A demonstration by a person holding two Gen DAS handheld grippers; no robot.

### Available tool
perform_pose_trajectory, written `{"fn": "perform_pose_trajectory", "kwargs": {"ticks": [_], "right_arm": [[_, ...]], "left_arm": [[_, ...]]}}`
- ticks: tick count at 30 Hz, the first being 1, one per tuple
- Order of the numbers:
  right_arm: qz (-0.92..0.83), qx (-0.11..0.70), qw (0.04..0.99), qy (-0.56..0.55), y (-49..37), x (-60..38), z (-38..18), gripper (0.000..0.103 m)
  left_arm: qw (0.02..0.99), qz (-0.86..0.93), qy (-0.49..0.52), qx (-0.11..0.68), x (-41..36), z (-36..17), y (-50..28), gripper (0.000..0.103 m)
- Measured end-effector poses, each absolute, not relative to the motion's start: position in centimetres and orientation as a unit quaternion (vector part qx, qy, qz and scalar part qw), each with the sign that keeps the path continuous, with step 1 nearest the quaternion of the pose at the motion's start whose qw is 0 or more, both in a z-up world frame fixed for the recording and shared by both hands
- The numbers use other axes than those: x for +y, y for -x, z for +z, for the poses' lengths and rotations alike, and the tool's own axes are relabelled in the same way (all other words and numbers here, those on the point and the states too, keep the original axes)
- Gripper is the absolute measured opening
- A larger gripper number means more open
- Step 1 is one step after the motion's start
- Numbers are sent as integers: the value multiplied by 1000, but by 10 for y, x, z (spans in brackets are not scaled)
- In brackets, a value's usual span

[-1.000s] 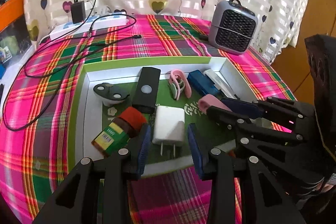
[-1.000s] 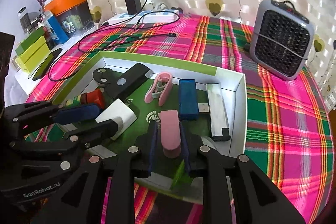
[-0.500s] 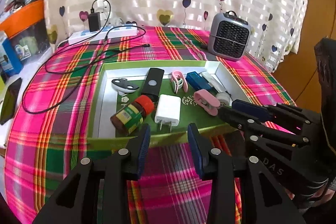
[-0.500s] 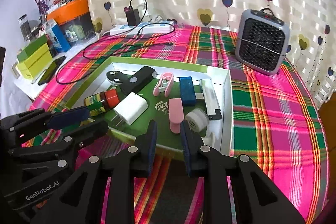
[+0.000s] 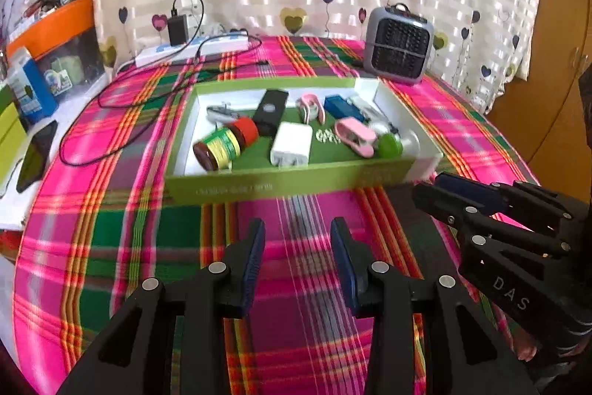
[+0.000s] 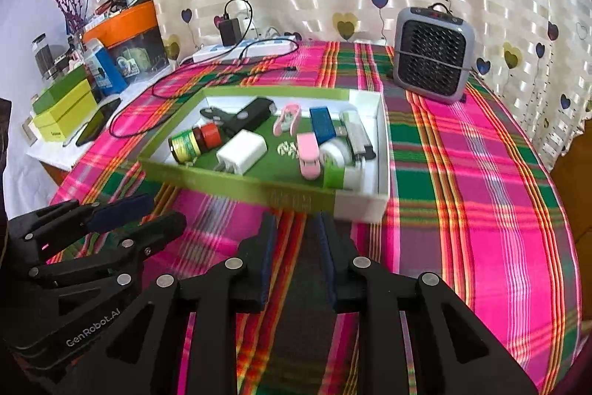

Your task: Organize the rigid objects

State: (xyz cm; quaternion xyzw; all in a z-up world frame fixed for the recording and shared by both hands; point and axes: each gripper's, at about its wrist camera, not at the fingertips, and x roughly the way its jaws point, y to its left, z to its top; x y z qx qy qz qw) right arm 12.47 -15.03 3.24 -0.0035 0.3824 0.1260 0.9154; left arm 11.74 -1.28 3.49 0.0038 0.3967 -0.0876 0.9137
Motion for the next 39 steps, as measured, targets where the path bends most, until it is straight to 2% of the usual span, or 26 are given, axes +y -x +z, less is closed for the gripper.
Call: {"fn": "perform_pose_trajectory", "kwargs": {"ticks": [22, 39], "right_arm": [[82, 425, 901, 14, -93, -160, 1, 24], [76, 414, 907, 12, -93, -162, -1, 24]], "left_arm": [[906, -47, -20, 421, -26, 5, -89, 36], [912, -30, -17, 408, -29, 3, -85, 36]]}}
